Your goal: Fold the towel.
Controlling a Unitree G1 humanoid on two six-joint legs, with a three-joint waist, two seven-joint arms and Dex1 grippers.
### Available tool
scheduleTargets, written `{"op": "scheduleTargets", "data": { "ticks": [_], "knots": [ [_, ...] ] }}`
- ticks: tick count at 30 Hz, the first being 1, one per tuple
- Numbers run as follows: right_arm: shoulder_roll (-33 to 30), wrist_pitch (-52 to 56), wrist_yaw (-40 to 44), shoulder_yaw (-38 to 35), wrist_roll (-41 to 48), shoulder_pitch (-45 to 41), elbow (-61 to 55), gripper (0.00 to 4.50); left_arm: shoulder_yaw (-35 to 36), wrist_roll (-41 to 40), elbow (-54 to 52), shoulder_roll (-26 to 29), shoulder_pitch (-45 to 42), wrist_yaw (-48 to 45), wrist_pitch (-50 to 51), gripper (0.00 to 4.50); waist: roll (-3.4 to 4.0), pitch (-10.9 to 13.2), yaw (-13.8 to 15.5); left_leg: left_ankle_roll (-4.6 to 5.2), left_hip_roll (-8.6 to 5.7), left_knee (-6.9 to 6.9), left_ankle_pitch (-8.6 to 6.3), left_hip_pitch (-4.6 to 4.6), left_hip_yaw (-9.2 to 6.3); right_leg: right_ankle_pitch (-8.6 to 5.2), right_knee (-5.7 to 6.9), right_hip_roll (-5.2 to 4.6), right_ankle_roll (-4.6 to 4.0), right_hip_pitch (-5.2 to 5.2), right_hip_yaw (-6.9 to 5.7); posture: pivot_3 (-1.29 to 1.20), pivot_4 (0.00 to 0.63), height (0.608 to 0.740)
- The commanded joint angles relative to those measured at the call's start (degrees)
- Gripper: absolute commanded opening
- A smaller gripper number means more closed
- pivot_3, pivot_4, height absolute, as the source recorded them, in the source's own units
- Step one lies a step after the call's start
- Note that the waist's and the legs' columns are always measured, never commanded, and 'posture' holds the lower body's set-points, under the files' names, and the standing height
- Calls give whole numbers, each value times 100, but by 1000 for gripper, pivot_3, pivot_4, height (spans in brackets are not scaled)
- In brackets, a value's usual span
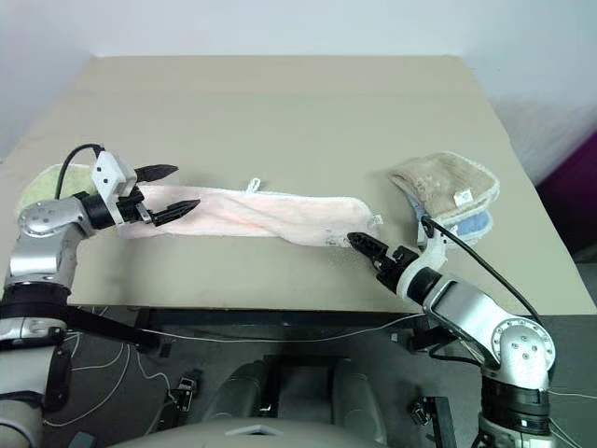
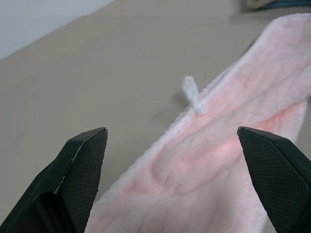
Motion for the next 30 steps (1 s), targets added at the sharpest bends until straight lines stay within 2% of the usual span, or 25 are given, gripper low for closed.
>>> {"op": "scheduleTargets", "data": {
  "ticks": [1,7,10,21,22,30],
  "knots": [
    [150,-511,-518,186,352,-152,80,4500,-75,-134,-523,16,103,-120,150,4484,0,0,5,0,0,0,0,0,-1,0,0,1,0,0,0,0,150,740],
    [305,-1019,-752,231,265,-191,149,4500,-96,-210,-933,27,348,-122,369,4484,-1,-2,-2,0,2,0,0,3,-1,0,-1,5,0,2,-1,0,150,740],
    [260,-1138,-744,220,188,-106,109,3918,-120,-200,-1006,36,414,-146,412,4500,0,-2,0,0,2,-1,0,4,0,0,-1,7,0,4,-1,0,150,740],
    [1,-1562,-422,-145,-382,-265,189,206,-199,-166,-1032,-106,424,-138,432,4500,0,-2,11,1,1,-1,0,4,2,0,-3,8,0,5,-1,0,150,740],
    [-68,-1555,-358,-199,-467,-292,231,14,-204,-164,-1037,-117,433,-141,434,4500,0,-2,11,1,1,-1,0,4,2,0,-3,8,0,5,-1,0,150,740],
    [-497,-1137,17,-8,-1129,-355,292,14,-237,-142,-1051,-156,451,-139,448,4500,0,-2,19,1,1,0,0,4,3,0,-4,7,0,6,-1,0,150,740]
  ]
}}
